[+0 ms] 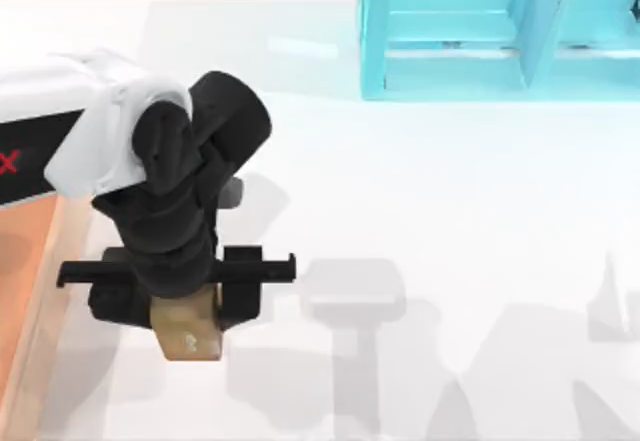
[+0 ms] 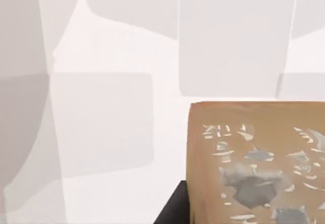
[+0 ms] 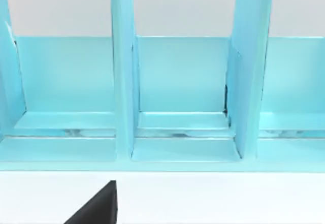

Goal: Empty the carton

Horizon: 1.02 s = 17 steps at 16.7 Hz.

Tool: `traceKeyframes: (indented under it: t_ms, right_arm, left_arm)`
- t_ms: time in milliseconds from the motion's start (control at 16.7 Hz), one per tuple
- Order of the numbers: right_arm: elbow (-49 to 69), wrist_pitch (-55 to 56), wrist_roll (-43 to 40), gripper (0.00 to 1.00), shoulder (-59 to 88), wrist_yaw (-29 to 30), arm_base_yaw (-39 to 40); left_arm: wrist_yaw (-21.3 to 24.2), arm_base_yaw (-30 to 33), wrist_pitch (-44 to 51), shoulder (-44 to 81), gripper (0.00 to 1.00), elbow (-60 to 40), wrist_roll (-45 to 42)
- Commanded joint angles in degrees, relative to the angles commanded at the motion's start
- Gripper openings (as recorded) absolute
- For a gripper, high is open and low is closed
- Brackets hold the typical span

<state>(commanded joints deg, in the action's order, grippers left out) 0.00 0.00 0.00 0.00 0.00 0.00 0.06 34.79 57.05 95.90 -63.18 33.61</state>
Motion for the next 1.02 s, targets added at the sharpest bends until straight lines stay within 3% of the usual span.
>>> traceKeyframes:
  t_ms: [360,660,1020]
  right_arm:
    - [0.0,0.0,0.0,1.00,0.0,0.0,0.0]
    - [0.0,0.0,0.0,1.00,0.0,0.0,0.0]
    - [0.0,0.0,0.0,1.00,0.0,0.0,0.0]
  left_arm:
    - [-0.1,0.1,-9.4,3.3,0.00,5.4,0.0]
    - [-0.1,0.1,-10.4,4.1,0.00,6.3,0.0]
    - [-0.1,0.1,-10.4,4.1,0.45,6.3,0.0]
